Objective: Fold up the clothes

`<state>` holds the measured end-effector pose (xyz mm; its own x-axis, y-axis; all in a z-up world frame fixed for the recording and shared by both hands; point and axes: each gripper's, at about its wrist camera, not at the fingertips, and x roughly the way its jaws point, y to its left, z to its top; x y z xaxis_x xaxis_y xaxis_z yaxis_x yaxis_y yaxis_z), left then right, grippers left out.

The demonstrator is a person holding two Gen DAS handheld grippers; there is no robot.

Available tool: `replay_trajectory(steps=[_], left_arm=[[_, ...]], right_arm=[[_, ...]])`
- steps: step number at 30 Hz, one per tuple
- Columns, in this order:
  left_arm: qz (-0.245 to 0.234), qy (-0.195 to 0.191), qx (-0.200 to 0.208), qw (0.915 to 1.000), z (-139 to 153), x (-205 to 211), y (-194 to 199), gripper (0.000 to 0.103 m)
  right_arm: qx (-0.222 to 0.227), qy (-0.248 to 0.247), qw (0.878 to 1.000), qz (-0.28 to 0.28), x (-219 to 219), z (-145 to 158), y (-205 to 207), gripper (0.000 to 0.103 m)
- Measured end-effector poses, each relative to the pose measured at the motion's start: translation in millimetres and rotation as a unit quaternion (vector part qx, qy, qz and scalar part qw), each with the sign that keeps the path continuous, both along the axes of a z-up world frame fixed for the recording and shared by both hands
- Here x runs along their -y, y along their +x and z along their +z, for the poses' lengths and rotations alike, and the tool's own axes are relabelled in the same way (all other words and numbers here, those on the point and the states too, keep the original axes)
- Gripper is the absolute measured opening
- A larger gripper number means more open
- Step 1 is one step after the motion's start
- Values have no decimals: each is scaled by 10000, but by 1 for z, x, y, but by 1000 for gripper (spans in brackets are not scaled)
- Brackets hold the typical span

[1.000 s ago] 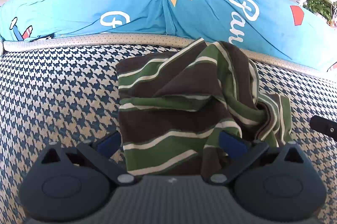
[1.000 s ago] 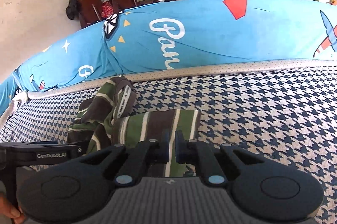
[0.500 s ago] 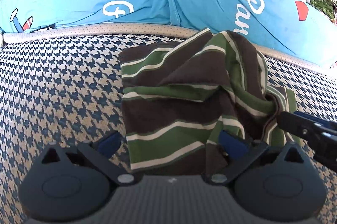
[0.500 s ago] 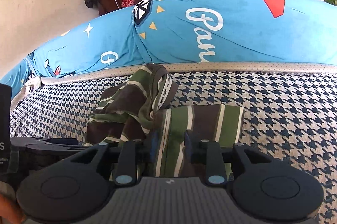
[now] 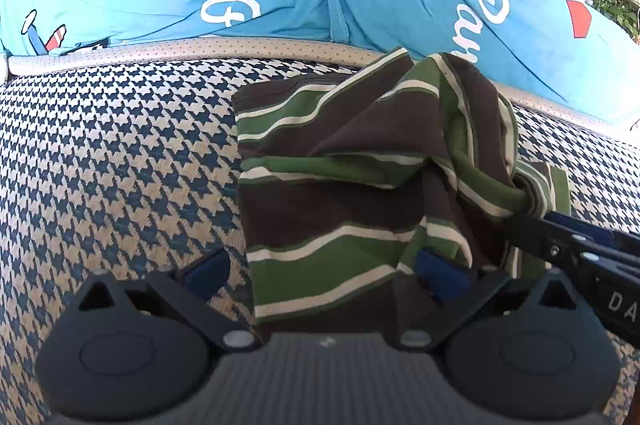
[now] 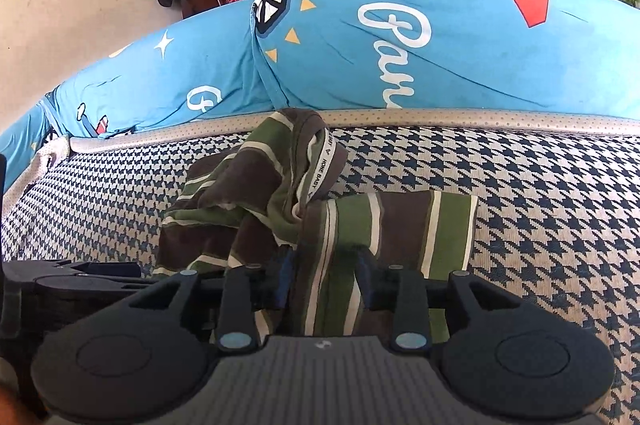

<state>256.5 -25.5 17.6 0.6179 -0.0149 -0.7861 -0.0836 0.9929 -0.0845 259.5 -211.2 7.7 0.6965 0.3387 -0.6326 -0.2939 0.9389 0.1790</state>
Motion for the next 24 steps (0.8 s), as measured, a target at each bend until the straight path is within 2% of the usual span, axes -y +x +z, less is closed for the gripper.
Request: replay_trajectory(steps=[2, 3, 5, 8, 14, 24], left_arm=[[-8, 6, 4, 10000, 0, 1, 0, 103], [-8, 7, 4, 10000, 0, 1, 0, 103], [-7, 9, 5, 10000, 1, 1, 0, 103], [-5, 12, 6, 10000, 1, 2, 0, 103], [-3, 28, 15, 10000, 1, 3, -1, 103], [-2, 56, 22, 10000, -1, 4, -1, 103]], right_arm=[[-1, -21, 10000, -70, 2, -1, 1, 32], [1, -20, 9999, -101, 3, -1, 1, 25], [5, -16, 9999, -164, 5, -1, 1, 18], [28, 51, 9996, -283, 10, 3, 0, 14], [122, 159, 9984, -536, 23, 14, -4, 13], [364, -89, 9904, -1334, 60, 31, -8, 12]])
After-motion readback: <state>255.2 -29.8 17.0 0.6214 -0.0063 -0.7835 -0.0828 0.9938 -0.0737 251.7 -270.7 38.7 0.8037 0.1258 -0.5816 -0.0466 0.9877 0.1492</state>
